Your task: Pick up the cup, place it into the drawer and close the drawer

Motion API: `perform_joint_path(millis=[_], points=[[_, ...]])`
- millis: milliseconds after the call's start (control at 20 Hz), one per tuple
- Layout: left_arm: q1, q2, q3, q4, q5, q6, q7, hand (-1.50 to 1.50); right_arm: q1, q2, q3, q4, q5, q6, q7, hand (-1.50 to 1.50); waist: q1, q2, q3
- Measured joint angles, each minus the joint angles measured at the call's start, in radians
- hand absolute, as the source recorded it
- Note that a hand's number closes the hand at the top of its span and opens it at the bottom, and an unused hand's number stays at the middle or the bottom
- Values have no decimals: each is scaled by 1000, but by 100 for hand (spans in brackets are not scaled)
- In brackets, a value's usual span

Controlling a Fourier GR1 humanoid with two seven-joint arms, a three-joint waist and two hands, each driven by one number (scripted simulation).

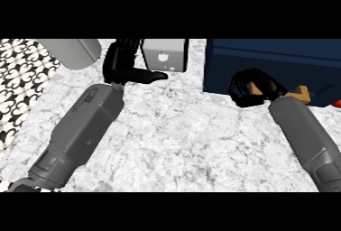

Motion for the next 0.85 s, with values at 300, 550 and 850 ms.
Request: perform_joint_path(millis=[300,550,850], points=[[29,26,-9,-32,1,-38,13,-150,4,-20,-28,4,-51,79,-15,150,18,1,4],[46,27,-16,-48,3,-59,20,-150,13,-37,-40,-11,-85,145,-18,150,29,7,6],[64,32,-17,-64,8,-76,21,-150,26,-58,-51,-32,-123,218,-17,150,41,13,10]])
